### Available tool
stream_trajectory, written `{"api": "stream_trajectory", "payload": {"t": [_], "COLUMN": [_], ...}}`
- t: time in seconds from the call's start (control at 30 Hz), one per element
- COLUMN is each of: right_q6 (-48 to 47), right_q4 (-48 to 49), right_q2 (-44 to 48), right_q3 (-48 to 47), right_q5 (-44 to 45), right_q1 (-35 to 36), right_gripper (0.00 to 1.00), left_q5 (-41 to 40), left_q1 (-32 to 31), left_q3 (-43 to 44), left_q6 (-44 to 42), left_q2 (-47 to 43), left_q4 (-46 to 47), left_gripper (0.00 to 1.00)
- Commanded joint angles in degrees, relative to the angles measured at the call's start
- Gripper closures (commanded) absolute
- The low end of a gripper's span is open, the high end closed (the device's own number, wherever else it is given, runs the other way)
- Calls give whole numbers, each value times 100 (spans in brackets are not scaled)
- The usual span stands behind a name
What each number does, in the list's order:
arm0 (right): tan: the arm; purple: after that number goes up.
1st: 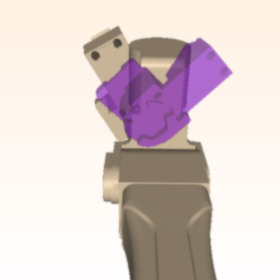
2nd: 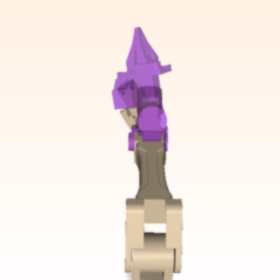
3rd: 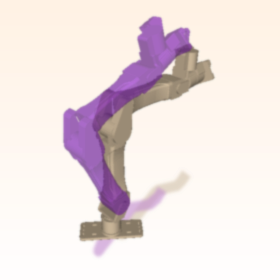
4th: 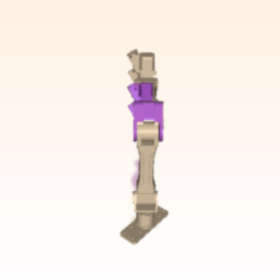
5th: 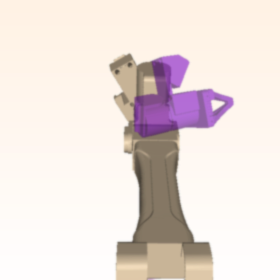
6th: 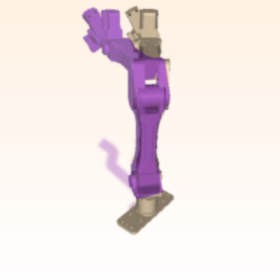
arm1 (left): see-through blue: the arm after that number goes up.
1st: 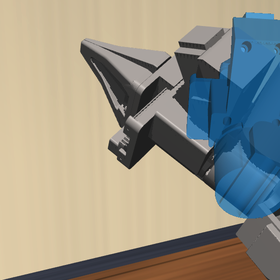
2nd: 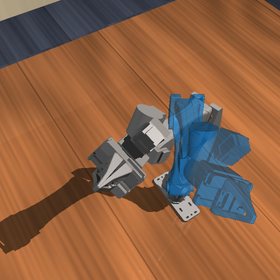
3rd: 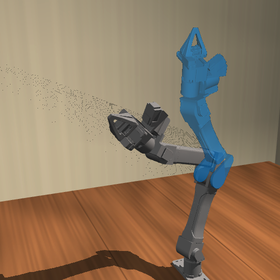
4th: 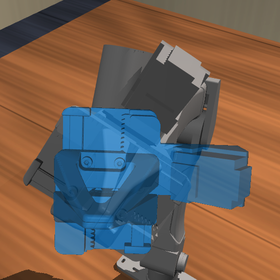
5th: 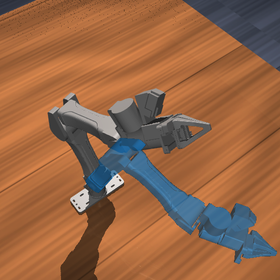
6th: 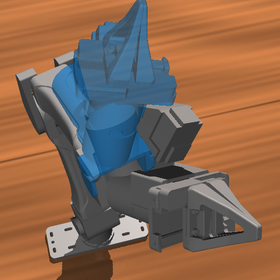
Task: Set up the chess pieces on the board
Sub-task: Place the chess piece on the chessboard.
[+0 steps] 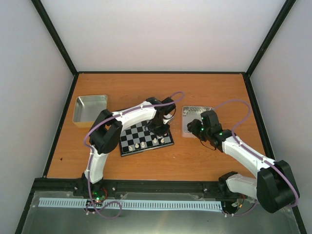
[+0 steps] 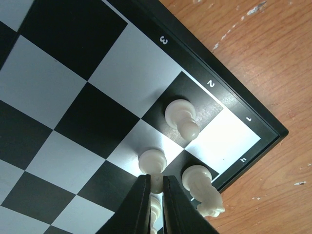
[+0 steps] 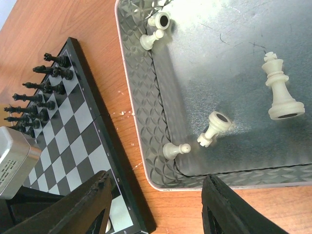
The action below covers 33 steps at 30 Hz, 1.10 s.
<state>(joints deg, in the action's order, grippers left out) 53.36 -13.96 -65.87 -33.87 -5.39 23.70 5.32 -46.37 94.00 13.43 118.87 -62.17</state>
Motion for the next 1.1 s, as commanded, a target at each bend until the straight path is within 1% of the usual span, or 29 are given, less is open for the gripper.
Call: {"api": "stream_trajectory", "payload": {"t": [0.0, 0.23, 0.27, 0.3, 0.37, 0.4, 0.43, 0.5, 0.53, 0.6, 0.73, 0.83, 0.93, 0.97, 1.07], "right_q6": [-21, -20, -23, -20, -14, -16, -7, -14, -29, -88, -311, -605, -947, -1058, -1563], "right_q4": [-2, -6, -6, -7, -1, -4, -13, -13, -11, -47, -149, -147, -192, -181, -35], "right_q2": [39, 34, 30, 30, 30, 30, 34, 54, 56, 37, -126, -392, -949, -1124, -1701], "right_q3": [-19, -9, -11, -6, -5, -10, -18, -43, -69, -160, -404, -605, -923, -1035, -1415], "right_q5": [150, 126, 130, 126, 128, 133, 139, 136, 158, 237, 440, 558, 622, 693, 555], "right_q1": [-41, -43, -42, -41, -41, -41, -41, -41, -41, -61, -223, -421, -600, -632, -710], "right_gripper": [48, 48, 48, 48, 48, 48, 48, 48, 48, 48, 48, 48, 48, 48, 49], "left_q5": [-216, -316, -233, -136, -63, -89, -138, -217, -246, -300, -220, -406, -706, -759, -405], "left_q1": [-32, -32, -35, -35, -31, -29, -29, -30, -30, -30, 53, 165, 275, 285, 308], "left_q3": [5, -1, -7, -17, -29, -15, 9, 153, 241, 425, 454, 83, -597, -912, -2072], "left_q6": [124, 159, 134, 96, 94, 92, 91, 93, 88, 95, 135, 259, 443, 536, 637], "left_q2": [-172, -172, -180, -180, -214, -227, -247, -369, -457, -659, -1121, -1558, -2256, -2537, -3478], "left_q4": [148, 145, 154, 173, 189, 173, 141, 118, 140, 175, 477, 878, 1622, 1945, 3068], "left_gripper": [99, 100, 98, 95, 84, 77, 75, 62, 58, 51, 43, 41, 44, 44, 42]}}
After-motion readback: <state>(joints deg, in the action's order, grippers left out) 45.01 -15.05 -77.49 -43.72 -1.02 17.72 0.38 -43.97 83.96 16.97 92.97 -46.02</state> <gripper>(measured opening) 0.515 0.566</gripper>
